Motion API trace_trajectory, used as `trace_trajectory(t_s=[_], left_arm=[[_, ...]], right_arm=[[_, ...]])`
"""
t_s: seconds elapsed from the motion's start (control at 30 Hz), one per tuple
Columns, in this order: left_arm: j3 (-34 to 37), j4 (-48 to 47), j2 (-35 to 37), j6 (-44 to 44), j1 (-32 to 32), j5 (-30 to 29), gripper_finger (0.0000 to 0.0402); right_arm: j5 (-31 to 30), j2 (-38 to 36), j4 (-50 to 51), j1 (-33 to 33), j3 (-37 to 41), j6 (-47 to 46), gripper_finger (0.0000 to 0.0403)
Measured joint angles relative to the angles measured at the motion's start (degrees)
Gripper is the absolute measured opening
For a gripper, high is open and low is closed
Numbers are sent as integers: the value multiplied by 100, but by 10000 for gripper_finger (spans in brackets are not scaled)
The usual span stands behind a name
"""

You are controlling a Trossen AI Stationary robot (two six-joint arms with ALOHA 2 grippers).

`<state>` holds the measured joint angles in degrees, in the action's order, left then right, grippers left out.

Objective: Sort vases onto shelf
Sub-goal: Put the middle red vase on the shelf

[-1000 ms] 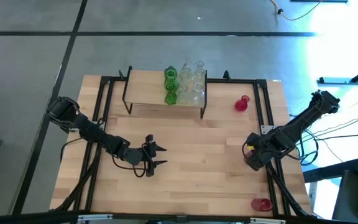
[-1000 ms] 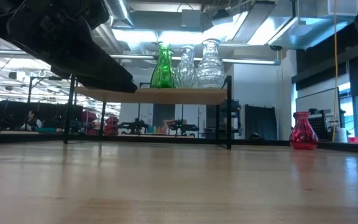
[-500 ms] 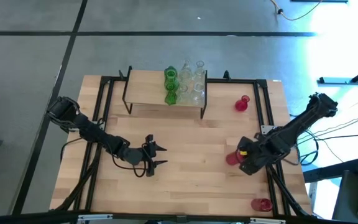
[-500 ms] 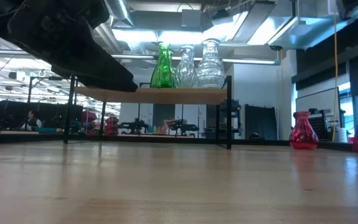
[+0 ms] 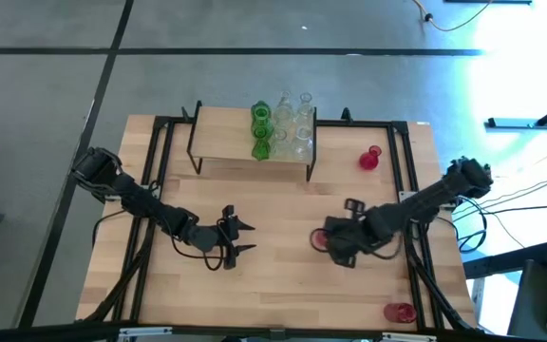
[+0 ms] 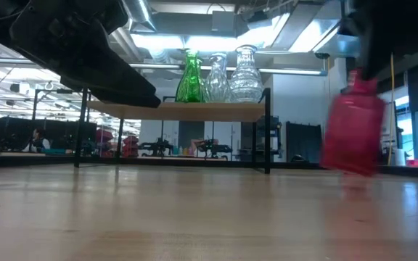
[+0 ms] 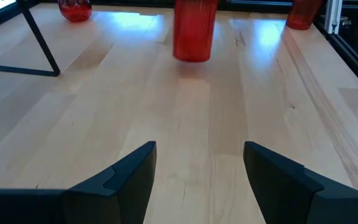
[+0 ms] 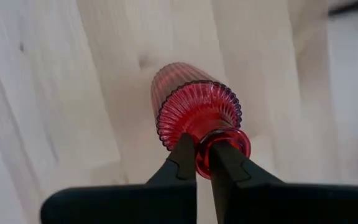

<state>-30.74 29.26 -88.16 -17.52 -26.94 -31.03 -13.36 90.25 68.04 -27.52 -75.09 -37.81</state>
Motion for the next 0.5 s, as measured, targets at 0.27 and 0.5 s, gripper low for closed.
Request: trace_trajectory(t_s=[0.27,0.5], left_arm=[[0,-3,0,0,0,13,236],[0,-6,0,-2,4,9,236]], right_arm=[[-105,933,-398,585,-926,1511,5],[69,1335,-954,899,-1372,2437,5]])
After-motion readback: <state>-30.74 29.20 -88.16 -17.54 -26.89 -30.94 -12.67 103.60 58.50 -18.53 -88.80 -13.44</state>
